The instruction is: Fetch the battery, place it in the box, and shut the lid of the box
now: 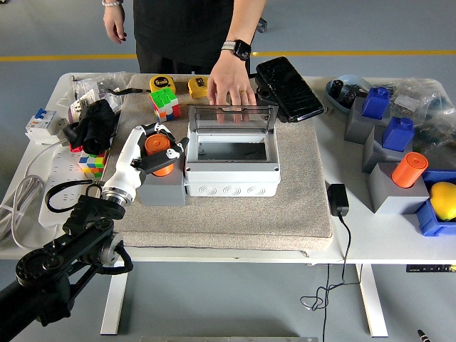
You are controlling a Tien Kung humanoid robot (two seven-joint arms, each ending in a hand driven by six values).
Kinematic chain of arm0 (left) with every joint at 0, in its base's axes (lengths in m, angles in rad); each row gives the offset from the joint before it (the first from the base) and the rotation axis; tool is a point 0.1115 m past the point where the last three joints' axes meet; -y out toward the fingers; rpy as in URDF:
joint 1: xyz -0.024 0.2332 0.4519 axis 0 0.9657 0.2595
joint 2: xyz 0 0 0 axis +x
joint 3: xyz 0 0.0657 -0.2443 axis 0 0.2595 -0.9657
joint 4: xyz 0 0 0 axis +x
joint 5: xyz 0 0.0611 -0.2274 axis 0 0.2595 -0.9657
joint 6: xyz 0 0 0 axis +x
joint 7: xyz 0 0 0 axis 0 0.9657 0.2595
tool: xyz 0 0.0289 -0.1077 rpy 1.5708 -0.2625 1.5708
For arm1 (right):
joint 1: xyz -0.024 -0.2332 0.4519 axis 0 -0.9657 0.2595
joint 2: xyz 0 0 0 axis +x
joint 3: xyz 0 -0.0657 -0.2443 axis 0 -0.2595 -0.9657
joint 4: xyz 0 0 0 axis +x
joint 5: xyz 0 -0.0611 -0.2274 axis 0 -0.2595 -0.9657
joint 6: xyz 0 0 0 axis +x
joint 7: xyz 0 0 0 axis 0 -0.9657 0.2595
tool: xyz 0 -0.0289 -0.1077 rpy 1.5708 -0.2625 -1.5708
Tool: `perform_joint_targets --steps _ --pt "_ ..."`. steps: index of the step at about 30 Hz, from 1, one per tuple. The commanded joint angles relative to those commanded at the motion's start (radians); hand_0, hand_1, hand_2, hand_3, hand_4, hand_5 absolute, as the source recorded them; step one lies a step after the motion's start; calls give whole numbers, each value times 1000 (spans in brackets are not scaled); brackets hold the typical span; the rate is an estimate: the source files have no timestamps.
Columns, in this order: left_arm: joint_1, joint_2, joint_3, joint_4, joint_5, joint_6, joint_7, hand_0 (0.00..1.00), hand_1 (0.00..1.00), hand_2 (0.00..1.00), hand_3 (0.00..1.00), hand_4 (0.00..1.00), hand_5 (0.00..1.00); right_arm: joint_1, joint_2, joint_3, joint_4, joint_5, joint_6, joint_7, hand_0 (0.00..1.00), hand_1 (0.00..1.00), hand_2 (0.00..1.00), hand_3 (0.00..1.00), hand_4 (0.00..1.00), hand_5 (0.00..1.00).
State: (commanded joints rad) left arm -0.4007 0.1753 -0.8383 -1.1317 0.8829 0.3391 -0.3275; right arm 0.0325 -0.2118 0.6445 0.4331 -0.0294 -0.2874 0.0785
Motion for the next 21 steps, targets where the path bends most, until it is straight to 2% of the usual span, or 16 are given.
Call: perform_joint_targets --steps 5,7,8,9,11,14,15,18,20,21 --pt "-2 18 -5 -60 78 2 13 163 133 130 175 312 2 -2 0 -1 0 0 0 2 589 600 591 547 983 579" --pt "-5 28 -4 -91 121 -3 30 163 133 130 175 312 2 -3 0 -2 -1 1 0 2 589 600 591 547 983 579" --pt "-10 36 -3 -114 155 -17 56 163 133 130 175 312 2 -3 -1 -1 -1 1 0 2 589 600 591 547 983 579" --pt "-15 42 1 -132 197 -24 84 158 136 134 185 564 2 -3 -1 1 -1 1 0 2 589 599 591 546 982 576" --pt "-22 49 7 -151 253 -23 114 158 136 134 185 564 2 -2 -1 2 -1 1 0 2 589 599 591 546 982 576" --pt "-59 64 42 -193 352 -2 191 158 136 134 185 564 2 -2 -1 6 -1 2 0 2 589 599 591 546 982 576" --pt "-69 66 51 -199 375 6 208 99 85 122 172 876 156 -2 0 7 -1 2 0 3 590 600 590 546 982 575" --pt "-122 69 101 -204 462 36 268 99 85 122 172 876 156 -3 0 11 -1 2 0 3 590 600 590 546 982 575" --pt "-163 64 143 -191 511 60 289 99 85 122 172 876 156 -4 -1 12 -1 3 -2 3 590 600 590 546 982 575" --pt "-177 62 159 -187 527 67 297 45 36 104 149 973 226 -5 -1 12 -1 3 -2 4 590 600 590 544 980 571"
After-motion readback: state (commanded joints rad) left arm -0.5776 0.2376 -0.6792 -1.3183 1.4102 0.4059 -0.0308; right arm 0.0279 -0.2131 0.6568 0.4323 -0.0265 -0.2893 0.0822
